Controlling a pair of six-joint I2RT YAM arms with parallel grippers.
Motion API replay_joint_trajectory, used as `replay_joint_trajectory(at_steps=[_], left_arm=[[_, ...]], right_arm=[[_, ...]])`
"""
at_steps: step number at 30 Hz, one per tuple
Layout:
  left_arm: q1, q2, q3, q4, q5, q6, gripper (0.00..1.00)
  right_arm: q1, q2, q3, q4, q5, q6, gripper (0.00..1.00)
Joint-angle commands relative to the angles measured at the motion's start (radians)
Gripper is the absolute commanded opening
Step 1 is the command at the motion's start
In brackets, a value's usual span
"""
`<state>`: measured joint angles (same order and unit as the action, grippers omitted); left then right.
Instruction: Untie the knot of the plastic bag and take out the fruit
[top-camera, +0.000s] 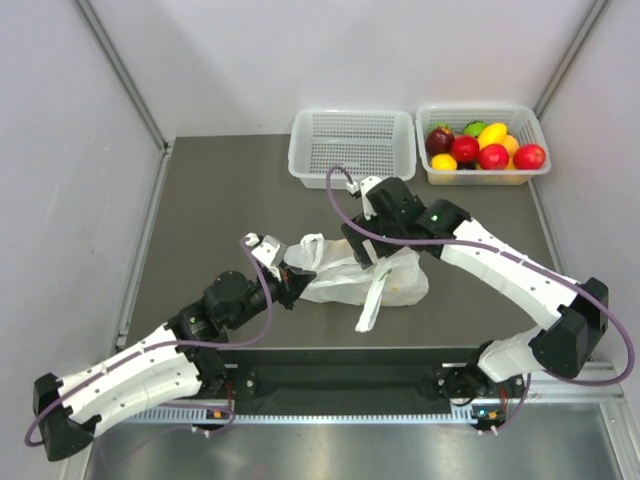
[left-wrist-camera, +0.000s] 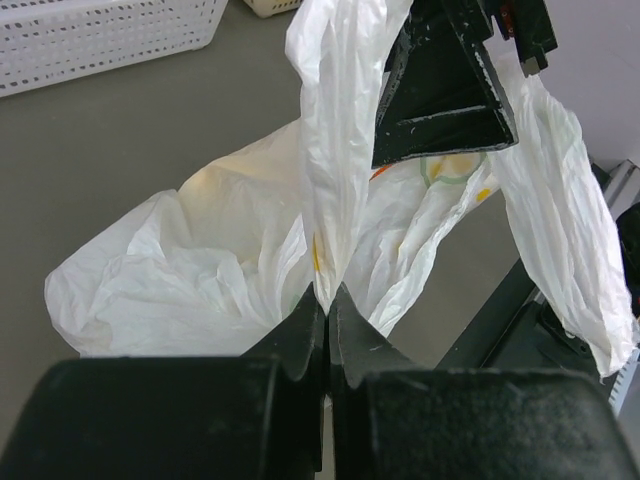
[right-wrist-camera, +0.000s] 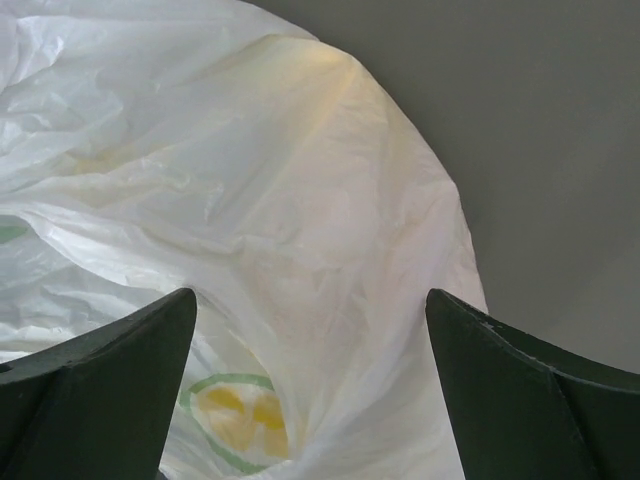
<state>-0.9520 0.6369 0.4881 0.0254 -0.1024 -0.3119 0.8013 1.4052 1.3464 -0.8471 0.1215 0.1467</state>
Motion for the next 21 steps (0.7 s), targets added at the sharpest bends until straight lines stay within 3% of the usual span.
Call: replay_joint_trajectory(at_steps=[1, 7, 12, 14, 16, 18, 19, 21], left_arm=[[-0.002, -0.022, -0.003, 0.054, -0.013, -0.003, 0.00], [-0.002, -0.037, -0.011, 0.053, -0.014, -0.010, 0.00], [-0.002, -0.026, -0.014, 0.064, -0.005, -0.018, 0.00], [-0.002, -0.020, -0.017, 0.065, -0.003, -0.024, 0.00], [-0.002, -0.016, -0.019, 0.068, 0.000, -0.035, 0.00], [-0.002, -0.016, -0.028, 0.076, -0.005, -0.045, 0.00], [-0.002, -0.017, -0.031, 0.076, -0.010, -0.052, 0.00], [-0.002, -0.022, -0.040, 0.080, -0.031, -0.062, 0.00]], right_arm=[[0.022, -0.028, -0.007, -0.015, -0.052, -0.019, 0.96], [0.050, -0.097, -0.088, 0.028, -0.099, 0.004, 0.98], [0.050, -0.036, -0.127, 0.032, 0.024, 0.014, 0.97], [0.049, -0.014, -0.125, 0.066, 0.081, 0.031, 0.92], [0.035, 0.012, -0.110, 0.110, 0.135, 0.042, 0.78], [0.018, 0.029, -0.089, 0.132, 0.162, 0.048, 0.58], [0.004, 0.046, -0.060, 0.143, 0.174, 0.053, 0.29], [-0.013, 0.066, -0.008, 0.167, 0.197, 0.062, 0.03]])
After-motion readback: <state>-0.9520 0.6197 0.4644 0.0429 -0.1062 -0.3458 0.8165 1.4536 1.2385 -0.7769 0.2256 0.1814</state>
